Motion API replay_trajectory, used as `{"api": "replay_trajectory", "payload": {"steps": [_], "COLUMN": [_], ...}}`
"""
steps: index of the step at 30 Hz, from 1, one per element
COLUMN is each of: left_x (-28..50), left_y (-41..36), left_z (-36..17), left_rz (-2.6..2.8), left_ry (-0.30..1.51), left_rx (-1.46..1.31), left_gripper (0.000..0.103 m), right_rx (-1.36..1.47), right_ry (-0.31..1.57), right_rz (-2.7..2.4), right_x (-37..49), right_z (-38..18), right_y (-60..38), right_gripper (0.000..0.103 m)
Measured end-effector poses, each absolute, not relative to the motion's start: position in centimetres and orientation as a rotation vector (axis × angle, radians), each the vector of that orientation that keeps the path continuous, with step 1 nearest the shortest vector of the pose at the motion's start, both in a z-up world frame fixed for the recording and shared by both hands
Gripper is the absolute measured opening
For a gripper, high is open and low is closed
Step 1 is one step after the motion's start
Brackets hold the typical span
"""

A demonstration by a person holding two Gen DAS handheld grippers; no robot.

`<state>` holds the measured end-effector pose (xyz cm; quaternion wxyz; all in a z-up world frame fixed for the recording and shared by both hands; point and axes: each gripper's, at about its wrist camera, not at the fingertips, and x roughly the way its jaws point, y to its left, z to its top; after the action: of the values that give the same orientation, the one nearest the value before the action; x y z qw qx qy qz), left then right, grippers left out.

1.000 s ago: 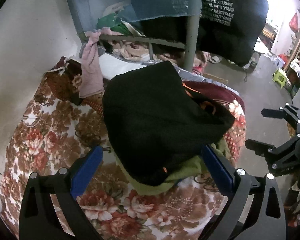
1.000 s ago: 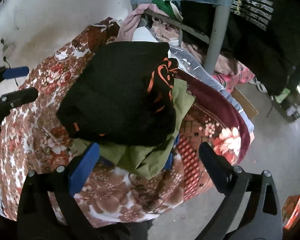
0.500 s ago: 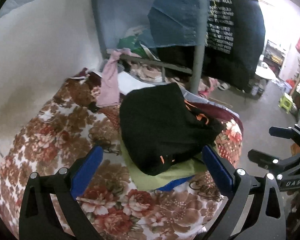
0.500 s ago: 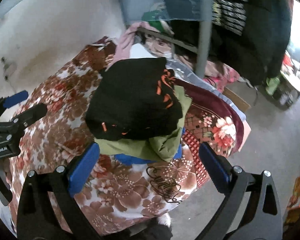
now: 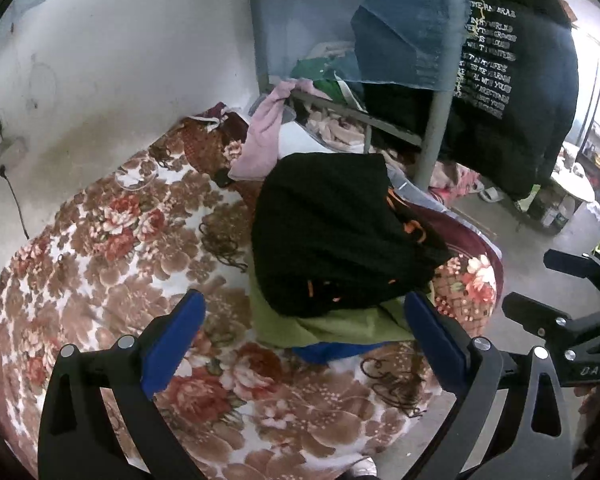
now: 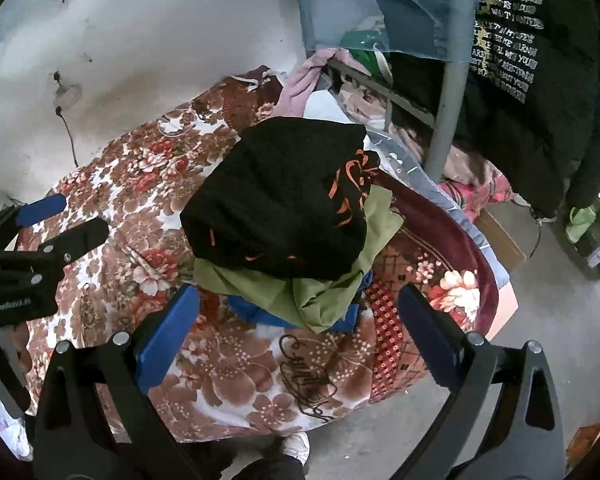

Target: Fold large clothes

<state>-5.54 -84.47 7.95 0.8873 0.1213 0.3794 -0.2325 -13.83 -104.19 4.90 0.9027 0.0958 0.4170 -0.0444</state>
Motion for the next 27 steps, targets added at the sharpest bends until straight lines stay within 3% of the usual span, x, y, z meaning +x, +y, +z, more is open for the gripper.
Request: {"api": "replay_trajectory", "payload": {"steps": [27], "left_x": [-4.9], "left_y": [-85.5], "left_z": [7.3], "left_rz": [-0.487], "left_ry": [0.813], "left_rx": [0.287], "left_gripper": [0.098], "right_rx": [0.182], "right_ry": [0.876], "right_rz": [-0.03], "right_x": [-13.1], "right_z": [4.6], "right_y": [-104.2], "right_gripper": [0.098]}}
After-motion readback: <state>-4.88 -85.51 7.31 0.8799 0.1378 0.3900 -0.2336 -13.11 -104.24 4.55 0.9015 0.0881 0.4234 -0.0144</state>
